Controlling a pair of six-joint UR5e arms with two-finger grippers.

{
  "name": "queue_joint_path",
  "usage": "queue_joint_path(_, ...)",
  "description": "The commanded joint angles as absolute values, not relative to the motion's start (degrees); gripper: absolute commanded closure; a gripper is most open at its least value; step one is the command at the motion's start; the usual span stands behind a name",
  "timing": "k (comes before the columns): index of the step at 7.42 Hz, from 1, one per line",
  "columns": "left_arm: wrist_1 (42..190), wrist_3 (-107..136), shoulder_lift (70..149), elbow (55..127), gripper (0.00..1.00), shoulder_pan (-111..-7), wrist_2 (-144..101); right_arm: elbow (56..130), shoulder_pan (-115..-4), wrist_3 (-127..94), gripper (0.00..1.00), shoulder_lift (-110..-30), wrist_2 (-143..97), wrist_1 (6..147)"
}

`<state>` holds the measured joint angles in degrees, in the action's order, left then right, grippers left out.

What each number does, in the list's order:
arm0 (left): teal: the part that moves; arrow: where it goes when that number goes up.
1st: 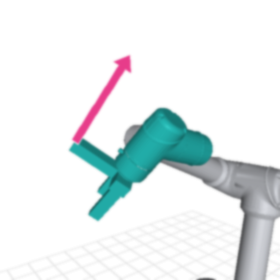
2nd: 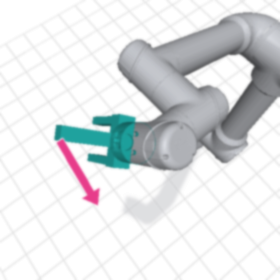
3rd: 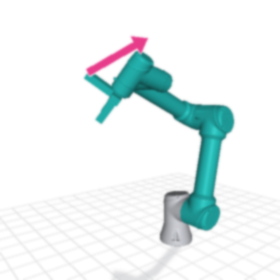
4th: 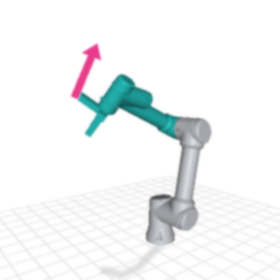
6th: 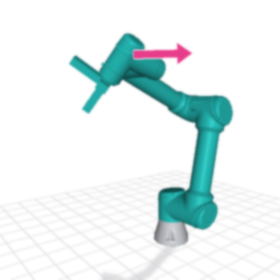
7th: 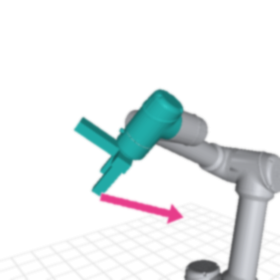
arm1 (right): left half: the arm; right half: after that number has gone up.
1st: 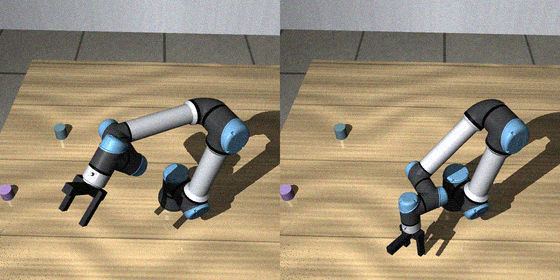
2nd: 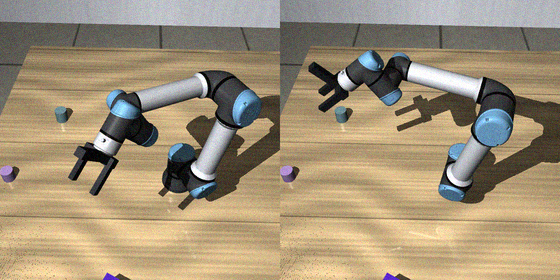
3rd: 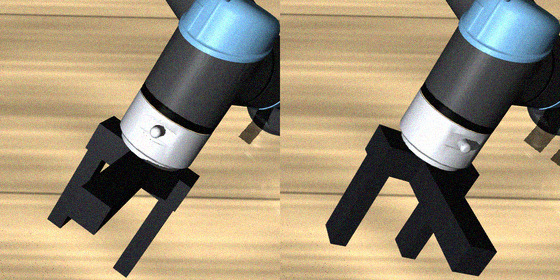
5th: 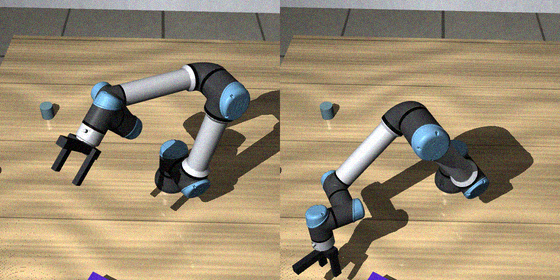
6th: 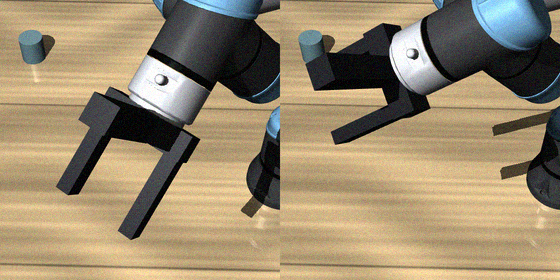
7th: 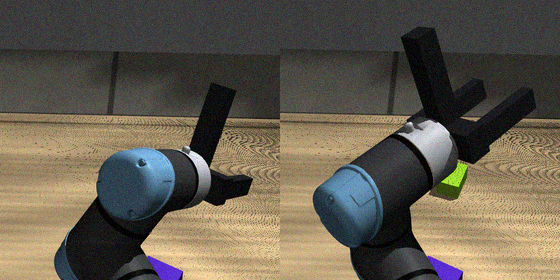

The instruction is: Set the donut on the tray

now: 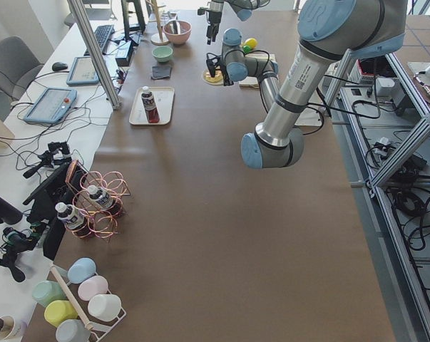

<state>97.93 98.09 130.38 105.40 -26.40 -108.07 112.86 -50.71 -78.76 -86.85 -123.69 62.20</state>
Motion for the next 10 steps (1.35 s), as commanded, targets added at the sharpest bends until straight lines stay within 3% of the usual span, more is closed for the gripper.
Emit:
queue_joint_path(1, 97.7, 101.1, 133.9, 103.1, 1.00, -23.0, -104.0, 115.9, -45.9, -80.4, 0.10, -74.9, -123.7, 78.1)
queue_joint_path(3, 97.7, 101.2, 134.4, 102.6, 1.00, -22.8, -103.9, 116.0, -43.6, -80.1, 0.16, -67.3, -123.9, 89.5)
queue_joint_path(10, 97.9, 101.2, 133.9, 104.0, 1.00, -24.3, -102.1, 118.4, -42.5, -74.5, 0.22, -69.0, -125.7, 93.8)
